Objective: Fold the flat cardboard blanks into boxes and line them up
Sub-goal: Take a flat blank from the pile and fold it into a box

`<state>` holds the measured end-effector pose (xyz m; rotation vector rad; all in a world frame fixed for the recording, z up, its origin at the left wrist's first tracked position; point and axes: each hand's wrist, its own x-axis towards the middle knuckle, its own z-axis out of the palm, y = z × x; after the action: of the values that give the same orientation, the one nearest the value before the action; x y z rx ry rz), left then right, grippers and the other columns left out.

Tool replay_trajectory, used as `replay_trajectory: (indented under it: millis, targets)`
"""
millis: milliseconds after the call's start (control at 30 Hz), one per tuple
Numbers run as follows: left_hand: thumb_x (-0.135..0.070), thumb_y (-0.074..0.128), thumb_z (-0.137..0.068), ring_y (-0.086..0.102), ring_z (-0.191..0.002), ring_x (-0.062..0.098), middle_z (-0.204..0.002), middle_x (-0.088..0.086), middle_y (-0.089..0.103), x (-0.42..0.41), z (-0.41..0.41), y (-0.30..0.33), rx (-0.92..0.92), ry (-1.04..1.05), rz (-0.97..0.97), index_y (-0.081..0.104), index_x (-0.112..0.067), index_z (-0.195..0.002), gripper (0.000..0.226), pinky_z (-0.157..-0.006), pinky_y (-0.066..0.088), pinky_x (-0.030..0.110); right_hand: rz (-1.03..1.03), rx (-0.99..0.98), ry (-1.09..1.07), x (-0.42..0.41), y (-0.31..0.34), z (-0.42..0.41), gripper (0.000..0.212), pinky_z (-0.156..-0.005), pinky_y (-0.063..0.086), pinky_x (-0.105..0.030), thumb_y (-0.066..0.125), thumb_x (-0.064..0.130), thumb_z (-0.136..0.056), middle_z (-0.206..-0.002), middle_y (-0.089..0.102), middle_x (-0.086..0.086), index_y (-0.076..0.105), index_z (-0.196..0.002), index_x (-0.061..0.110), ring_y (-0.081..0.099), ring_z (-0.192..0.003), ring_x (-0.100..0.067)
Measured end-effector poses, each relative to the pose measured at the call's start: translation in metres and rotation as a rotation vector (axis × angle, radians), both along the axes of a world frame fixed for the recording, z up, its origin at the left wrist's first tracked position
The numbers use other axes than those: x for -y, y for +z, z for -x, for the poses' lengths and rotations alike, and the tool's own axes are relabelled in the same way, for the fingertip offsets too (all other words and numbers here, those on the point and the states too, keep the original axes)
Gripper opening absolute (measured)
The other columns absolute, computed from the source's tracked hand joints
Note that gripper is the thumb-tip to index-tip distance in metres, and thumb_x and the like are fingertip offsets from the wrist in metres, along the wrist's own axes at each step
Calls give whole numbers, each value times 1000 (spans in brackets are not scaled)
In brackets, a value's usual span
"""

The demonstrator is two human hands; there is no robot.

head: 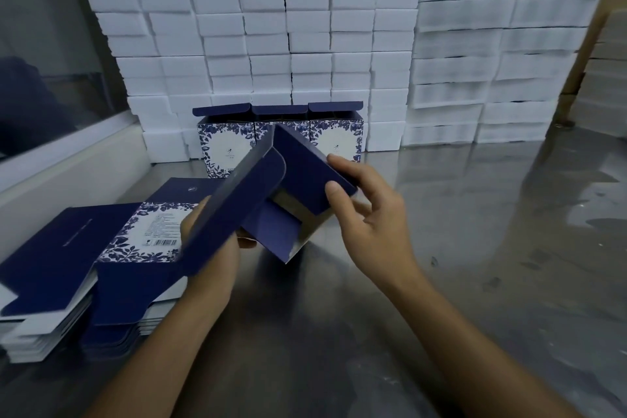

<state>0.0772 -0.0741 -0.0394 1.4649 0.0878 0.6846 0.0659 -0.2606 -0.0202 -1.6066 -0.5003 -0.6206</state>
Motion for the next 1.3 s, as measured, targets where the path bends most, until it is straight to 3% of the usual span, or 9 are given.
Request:
replay_trajectory:
  millis: [167,300,433,600,867,1033,1100,1200,1300]
  targets:
    - [-20,55,-95,64,-53,14,-58,0,66,-1,-4,7,-49,9,204,64,-15,-73,25,-43,50,25,139,-35,-35,3,-5,0,63,-106,41,-23,58,66,-85,-140,54,17,49,-140,38,48,-133,-5]
    - [-32,59,-96,67,-57,10,-59,-2,68,7,0,9,-66,-123,195,71,-21,-65,35,-46,52,24,123,-77,-6,3,-8,-3,65,-112,41,-42,53,67,-86,-144,50,14,44,-143,38,45,-137,-8]
    - [-20,63,-91,51,-46,12,-45,0,47,17,3,4,-140,-119,46,50,-19,-40,52,-41,42,17,106,-45,-77,4,-9,-4,51,-111,39,-33,52,66,-88,-137,51,21,47,-134,46,43,-135,-4]
    - [-22,60,-92,46,-56,18,-61,10,44,13,2,1,-129,-102,-28,48,-1,-63,37,-59,41,35,118,-58,-105,3,-11,-6,61,-104,37,-23,50,78,-83,-136,50,23,45,-135,47,42,-133,-1]
    - [-32,57,-77,43,-67,25,-73,15,41,20,10,8,-46,-240,-128,42,15,-70,50,-66,53,55,63,-161,-139,6,-20,-16,64,-109,43,-44,57,78,-80,-134,53,23,44,-135,47,48,-131,-7]
    - [-28,67,-91,44,-56,7,-59,-11,40,17,10,4,-55,-183,-176,42,-12,-63,40,-65,55,50,92,-148,-159,6,-21,-16,52,-111,42,-42,57,73,-84,-135,52,26,42,-130,55,46,-131,-4]
    - [-46,75,-75,58,-67,-2,-79,-13,58,17,11,4,-63,-205,-76,55,-20,-86,35,-70,58,42,56,-146,-138,7,-20,-16,54,-108,44,-41,59,68,-85,-133,57,21,46,-132,46,51,-128,-5]
    - [-54,82,-67,63,-106,2,-118,-12,61,14,7,2,-110,-292,79,46,-32,-127,73,-85,54,33,17,-163,-66,6,-21,-15,52,-99,50,-25,61,64,-85,-126,61,23,45,-131,45,58,-118,3]
    - [-51,68,-72,64,-108,8,-116,-14,67,10,5,1,-87,-314,129,45,-37,-127,61,-90,50,37,-2,-196,-55,7,-24,-16,59,-95,51,-23,62,67,-83,-128,58,21,38,-132,45,58,-116,4]
